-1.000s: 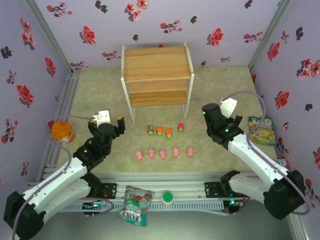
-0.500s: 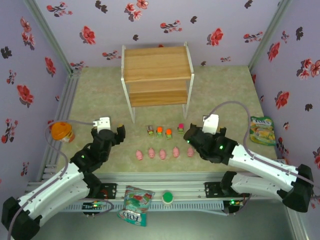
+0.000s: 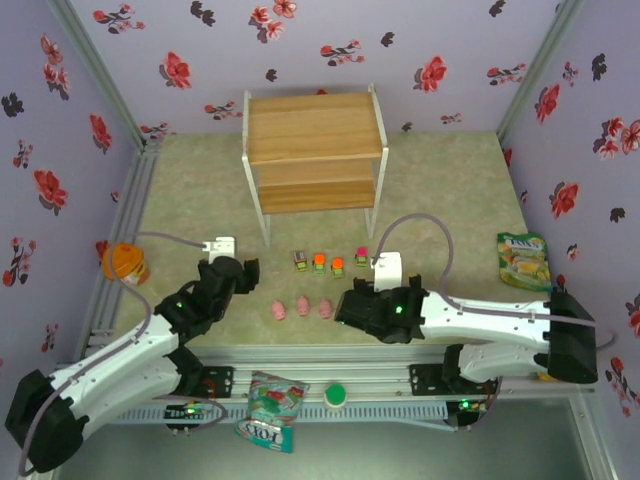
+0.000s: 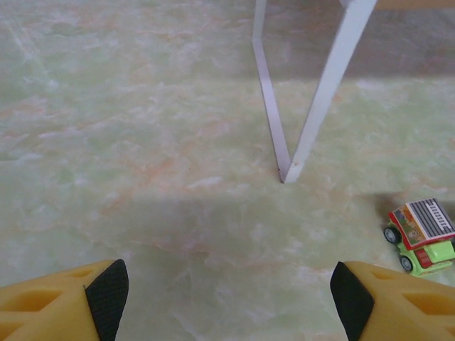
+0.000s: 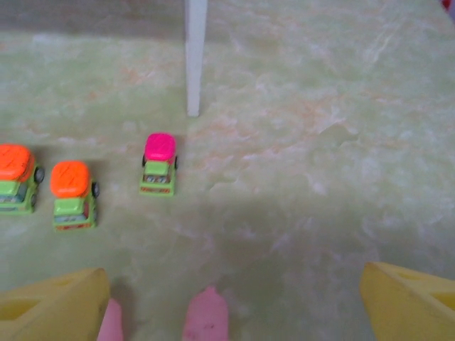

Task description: Place and organize the plastic toys onto the shelf

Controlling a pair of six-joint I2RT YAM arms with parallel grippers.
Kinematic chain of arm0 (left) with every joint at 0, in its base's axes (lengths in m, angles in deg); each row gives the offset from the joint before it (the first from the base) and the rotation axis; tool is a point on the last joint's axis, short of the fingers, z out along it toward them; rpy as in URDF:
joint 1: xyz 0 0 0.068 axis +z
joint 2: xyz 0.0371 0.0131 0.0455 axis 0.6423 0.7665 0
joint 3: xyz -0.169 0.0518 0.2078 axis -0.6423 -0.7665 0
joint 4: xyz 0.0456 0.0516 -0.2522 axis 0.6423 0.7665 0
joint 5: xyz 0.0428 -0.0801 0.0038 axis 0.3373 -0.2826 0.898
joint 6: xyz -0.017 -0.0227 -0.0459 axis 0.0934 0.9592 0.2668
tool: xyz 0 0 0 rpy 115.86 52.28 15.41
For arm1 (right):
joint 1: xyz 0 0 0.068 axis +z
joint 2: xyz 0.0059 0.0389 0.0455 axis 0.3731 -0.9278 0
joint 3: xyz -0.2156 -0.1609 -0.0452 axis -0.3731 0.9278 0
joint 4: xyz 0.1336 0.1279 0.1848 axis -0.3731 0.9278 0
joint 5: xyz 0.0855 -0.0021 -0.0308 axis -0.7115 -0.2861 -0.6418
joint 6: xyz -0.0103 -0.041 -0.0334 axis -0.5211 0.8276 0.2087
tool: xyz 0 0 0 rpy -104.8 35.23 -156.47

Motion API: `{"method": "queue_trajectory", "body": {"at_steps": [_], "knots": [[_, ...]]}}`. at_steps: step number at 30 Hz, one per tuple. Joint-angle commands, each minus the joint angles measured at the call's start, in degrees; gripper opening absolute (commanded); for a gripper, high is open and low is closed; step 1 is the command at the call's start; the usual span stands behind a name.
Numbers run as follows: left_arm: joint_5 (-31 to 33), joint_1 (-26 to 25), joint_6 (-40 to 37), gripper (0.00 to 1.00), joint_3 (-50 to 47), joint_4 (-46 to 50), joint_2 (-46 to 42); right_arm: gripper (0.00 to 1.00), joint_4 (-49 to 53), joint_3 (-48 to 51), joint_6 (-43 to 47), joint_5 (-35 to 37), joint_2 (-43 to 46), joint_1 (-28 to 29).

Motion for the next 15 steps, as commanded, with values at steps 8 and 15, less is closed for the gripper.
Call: {"method": "queue_trajectory", "body": {"at_steps": [8,15], "knots": [[-3.6,-1.1,0.0,0.78,2.2,-2.7,3.8,0.83,-4.3,5.6,-10.9,-9.2,-2.1,1.7],[-4.6,-2.3,-0.3,0.78,3.1,-3.8,7.1,0.77,-7.4,8.1,-13.8,-12.2,-3.7,1.9]]}}
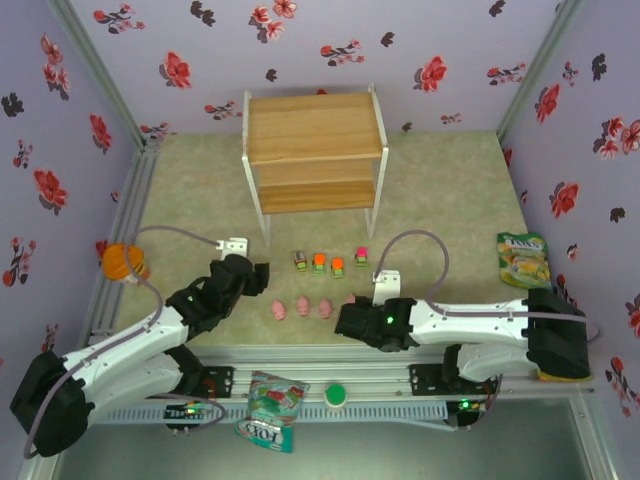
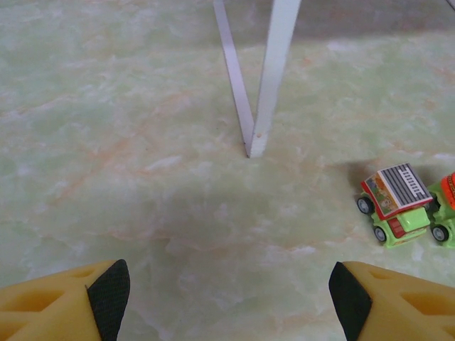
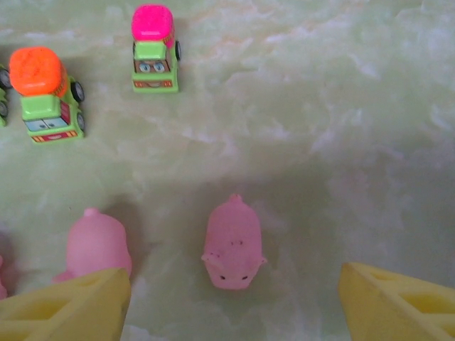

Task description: Place and organize the plastic toys onto the shelf

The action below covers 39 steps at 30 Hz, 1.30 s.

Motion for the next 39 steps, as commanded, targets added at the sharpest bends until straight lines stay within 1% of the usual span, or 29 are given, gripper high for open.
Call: {"method": "queue_trajectory", "body": {"at_steps": [1,5,12,22,27,31,39], "knots": [[-0.9,-0.7,-0.4,0.78,2.1,-1.8,0.9,0.76,-1.4,1.1,-4.2,-1.3,-0.3,0.5],[-1.2,-1.2,-0.7,0.77,2.2,-2.3,1.2,0.73,-3.1,1.6,-4.5,-2.8,-1.3,0.5],[-1.2,-1.6,-0.8,0.76,2.3,-2.5,1.5,0.68,-2.2,0.7,-6.2,-4.0,-5.3,0.4],[-1.3,-1.7,-0.8,0.76,2.3,-2.9,2.0,0.61,-7.8,4.4,-5.4,-6.9,-2.6,-2.5],[-1.2,-1.8,-0.7,0.76,2.4,-3.2,2.1,0.59,-8.3,4.6,-3.6,-7.3,-2.6,-4.0],[-1.4,-1.8,-0.8,0.76,2.4,-3.4,2.6,0.54,-10.2,4.9,-2.3,-8.2,-2.8,-5.4],[-1.7,-1.9,-0.6,0.76,2.5,-4.0,3.7,0.51,-10.9,5.6,-0.5,-8.3,-3.0,-6.9]]}}
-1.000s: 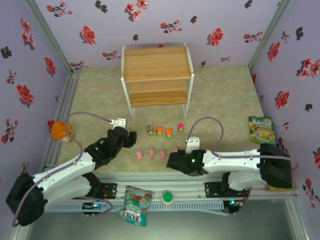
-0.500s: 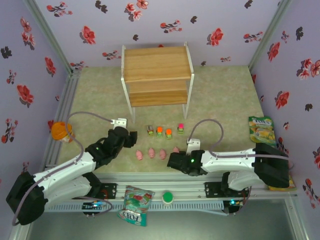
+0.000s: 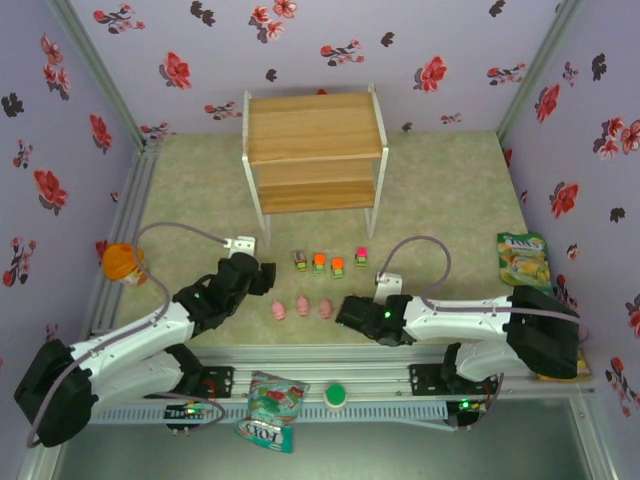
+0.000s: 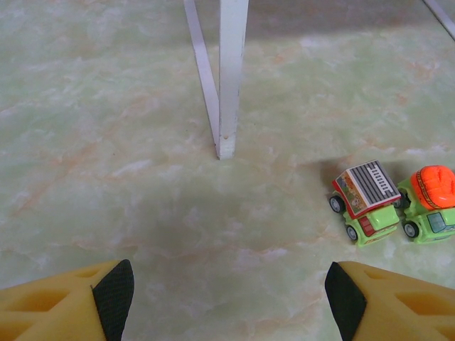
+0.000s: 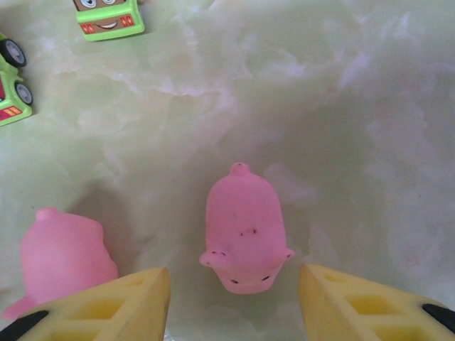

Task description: Place and organize the plastic toys onto the shelf

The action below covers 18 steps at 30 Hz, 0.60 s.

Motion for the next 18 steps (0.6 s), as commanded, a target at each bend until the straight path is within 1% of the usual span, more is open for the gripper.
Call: {"method": "queue_trajectory", "body": {"at_steps": [1,8,18], "knots": [[-0.4,-0.6,-0.5,0.76,1.5,-1.4,0.6,0.51,-0.3,1.2,1.3,0.2,0.2,-0.5],[-0.6,-0.6,-0.4,0.76,1.8,-1.8,1.7,0.51,-2.0,2.4,2.0,0.6,-1.2,-0.5],[-0.8,-0.6,-0.4,0.76,1.8,-2.0,2.2,0.51,-9.1,7.3,1.6,2.5,-2.5,0.3]]}}
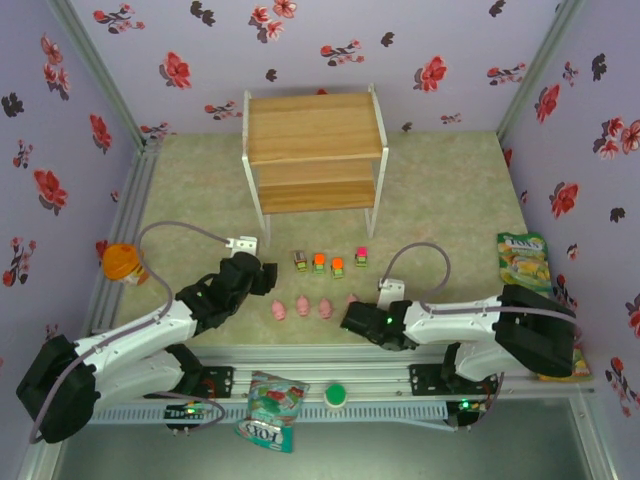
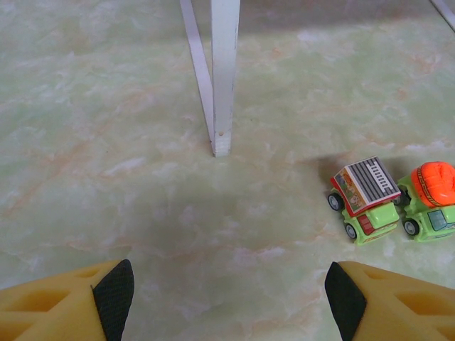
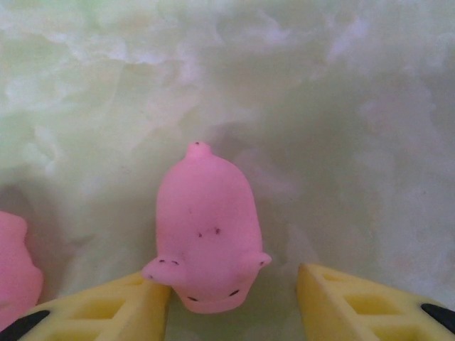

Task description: Place and organize the plastic toys onto the shelf

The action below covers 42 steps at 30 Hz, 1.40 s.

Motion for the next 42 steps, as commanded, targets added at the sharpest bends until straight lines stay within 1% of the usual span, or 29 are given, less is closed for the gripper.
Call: {"method": "queue_trajectory", "body": {"at_steps": [1,12,23,31,39,42], "knots": [[-0.4,-0.6,-0.4,0.76,1.6,-1.4,0.8,0.51,-2.2,1.2,0.0,2.0,-1.2,0.3],[-0.7,-0.5,-0.3,0.76,1.9,-1.5,1.7,0.51,-1.8,-1.3,2.4,4.8,-4.2,1.5],[-1.4,-0.5,-0.5,0.76,1.9,-2.2,2.3,0.50,-5.4,-1.0,5.0,6.5,-4.7,1.2],[-2.1,-0.6,-0.9,0.76,2.0,-2.5,2.7,0.45,-6.9,-0.3,5.4,6.7,-4.9,0.9],[-2.2,-0.6,-0.9,0.75,2.0,-2.5,2.9,0.44,-7.4,0.6,5.2,7.7,-4.0,0.0],[-2.2,-0.6,-0.9,0.75,2.1,-2.6,3.0,0.40,-7.5,0.4,5.4,7.9,-3.9,-0.2]]}}
